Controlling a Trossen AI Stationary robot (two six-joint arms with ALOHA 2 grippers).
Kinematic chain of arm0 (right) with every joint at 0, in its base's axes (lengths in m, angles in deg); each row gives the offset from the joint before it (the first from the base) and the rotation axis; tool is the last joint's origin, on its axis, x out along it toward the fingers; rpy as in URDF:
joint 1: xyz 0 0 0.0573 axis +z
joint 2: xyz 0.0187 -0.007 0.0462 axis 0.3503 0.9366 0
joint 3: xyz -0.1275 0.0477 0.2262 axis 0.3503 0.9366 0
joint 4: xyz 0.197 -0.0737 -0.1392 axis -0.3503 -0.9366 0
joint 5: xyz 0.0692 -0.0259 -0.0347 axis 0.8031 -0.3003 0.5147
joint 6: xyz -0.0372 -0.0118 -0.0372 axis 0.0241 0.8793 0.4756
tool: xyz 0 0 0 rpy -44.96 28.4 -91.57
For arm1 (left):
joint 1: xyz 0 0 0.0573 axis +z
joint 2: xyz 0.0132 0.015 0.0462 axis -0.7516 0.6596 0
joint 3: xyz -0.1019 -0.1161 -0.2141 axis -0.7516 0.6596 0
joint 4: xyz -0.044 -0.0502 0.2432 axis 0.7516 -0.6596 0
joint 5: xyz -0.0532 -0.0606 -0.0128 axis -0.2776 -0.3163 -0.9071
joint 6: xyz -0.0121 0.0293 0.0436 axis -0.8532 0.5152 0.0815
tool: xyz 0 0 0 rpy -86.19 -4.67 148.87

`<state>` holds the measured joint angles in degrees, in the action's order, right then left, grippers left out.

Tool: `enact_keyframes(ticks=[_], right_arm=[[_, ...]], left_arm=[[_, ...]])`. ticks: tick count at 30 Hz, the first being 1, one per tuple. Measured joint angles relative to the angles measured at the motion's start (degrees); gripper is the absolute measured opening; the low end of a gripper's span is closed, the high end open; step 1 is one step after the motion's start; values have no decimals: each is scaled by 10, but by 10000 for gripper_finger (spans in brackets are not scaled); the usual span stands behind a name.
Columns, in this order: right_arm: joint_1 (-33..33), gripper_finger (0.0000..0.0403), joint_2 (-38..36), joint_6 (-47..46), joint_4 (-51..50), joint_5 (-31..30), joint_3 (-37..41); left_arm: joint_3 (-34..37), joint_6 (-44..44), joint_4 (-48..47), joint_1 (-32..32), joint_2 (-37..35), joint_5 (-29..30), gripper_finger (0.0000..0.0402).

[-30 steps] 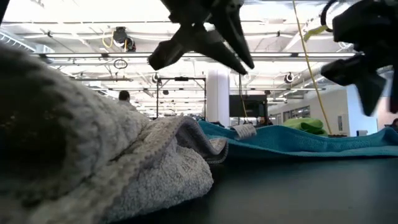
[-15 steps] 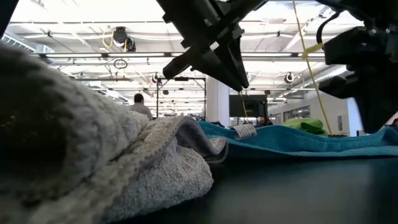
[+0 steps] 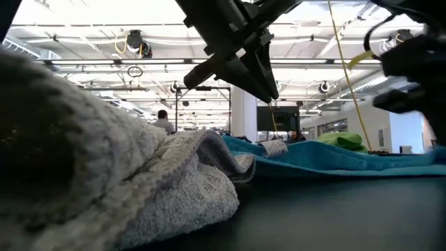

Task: Fold microfiber towels
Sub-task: Fold the blue microfiber towel

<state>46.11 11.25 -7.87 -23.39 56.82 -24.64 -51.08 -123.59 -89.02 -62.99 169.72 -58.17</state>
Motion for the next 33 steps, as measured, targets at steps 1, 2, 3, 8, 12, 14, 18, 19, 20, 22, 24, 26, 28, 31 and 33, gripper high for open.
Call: enact_keyframes(ticks=[1,2,3,8,12,14,18,19,20,22,24,26,28,31,33], right_arm=[[-4,1,0,6,0,-22,-7],[-9,1,-1,12,3,-37,-15],[-14,1,-3,16,6,-47,-21],[-45,0,-5,50,19,-34,-25],[-81,0,-3,80,17,-53,-17],[-103,0,-3,97,24,-64,-16],[-150,0,-3,125,41,-65,-16],[-162,0,-3,132,44,-65,-16],[-173,0,-3,138,46,-65,-16],[-194,0,-1,148,55,-65,-13],[-210,0,1,150,75,-64,-4],[-223,0,1,149,92,-58,11],[-231,0,1,144,120,-42,31],[-238,0,1,132,136,-32,55],[-242,0,1,133,139,-32,65]], left_arm=[[0,1,0,0,0,0,47],[0,2,0,1,0,1,47],[0,3,0,1,0,2,47],[0,12,-5,7,12,3,47],[1,6,-9,15,45,-11,46],[1,5,-7,18,55,-22,47],[1,-2,-23,22,69,-42,46],[1,-2,-32,22,71,-45,46],[1,-2,-42,22,71,-47,46],[1,-2,-57,22,70,-47,46],[1,-2,-82,22,69,-47,46],[1,-3,-106,22,69,-55,46],[1,-5,-123,21,69,-62,46],[1,-6,-138,19,69,-65,46],[1,-4,-138,19,69,-65,46]])
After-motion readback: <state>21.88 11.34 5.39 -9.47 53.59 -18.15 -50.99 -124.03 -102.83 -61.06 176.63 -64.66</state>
